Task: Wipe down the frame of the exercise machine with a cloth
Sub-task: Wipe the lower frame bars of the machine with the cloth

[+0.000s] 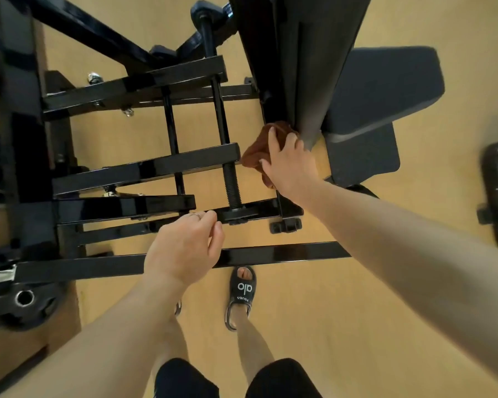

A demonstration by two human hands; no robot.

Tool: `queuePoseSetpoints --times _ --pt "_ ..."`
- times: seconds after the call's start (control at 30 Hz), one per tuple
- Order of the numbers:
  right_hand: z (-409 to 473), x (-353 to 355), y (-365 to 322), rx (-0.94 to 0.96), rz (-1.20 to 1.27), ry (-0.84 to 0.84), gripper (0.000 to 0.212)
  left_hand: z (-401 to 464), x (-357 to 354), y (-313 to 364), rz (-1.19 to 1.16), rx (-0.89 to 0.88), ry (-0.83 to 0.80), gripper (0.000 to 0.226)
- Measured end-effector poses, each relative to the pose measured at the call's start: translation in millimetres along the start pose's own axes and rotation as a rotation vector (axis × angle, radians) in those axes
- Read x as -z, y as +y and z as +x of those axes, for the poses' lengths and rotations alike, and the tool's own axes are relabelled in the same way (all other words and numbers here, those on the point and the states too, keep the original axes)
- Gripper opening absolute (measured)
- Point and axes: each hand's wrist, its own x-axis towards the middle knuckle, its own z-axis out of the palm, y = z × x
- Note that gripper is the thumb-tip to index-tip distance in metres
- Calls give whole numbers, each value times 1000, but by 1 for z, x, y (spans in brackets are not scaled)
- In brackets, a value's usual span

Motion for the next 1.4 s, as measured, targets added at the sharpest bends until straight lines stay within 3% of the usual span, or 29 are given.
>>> queuePoseSetpoints --times 0.13,0.37,0.47,0.53,0.6,0.73,0.83,0.97,1.07,1.27,1.4 --pt "3 2 1 -15 -9 -30 75 1 0 -1 -1 -2 13 20" --pt "-90 -5 20 29 26 -167 48 1 3 2 -30 -8 3 21" --pt "-60 0 26 104 -31 -76 46 1 0 0 -23 -15 4 21" --pt "-21 3 21 159 -115 -15 58 1 -2 -2 -14 -17 3 20" --pt "19 5 5 116 -141 14 63 1 -5 -4 -18 -22 9 18" --pt "52 10 -17 2 -75 18 52 1 -6 -5 -32 -40 20 16" --pt "17 9 2 52 37 -2 44 1 -5 -4 -28 -33 15 16" --pt "-64 -2 12 17 195 -178 36 2 -1 -1 -26 -16 5 14" --pt "-91 -7 8 -10 218 -263 46 1 -1 -1 -32 -10 -2 14" --pt "-23 3 6 -74 457 -61 38 1 -5 -4 -15 -12 4 14" --pt "12 10 6 -87 249 -5 43 1 -5 -5 -21 -12 -4 12"
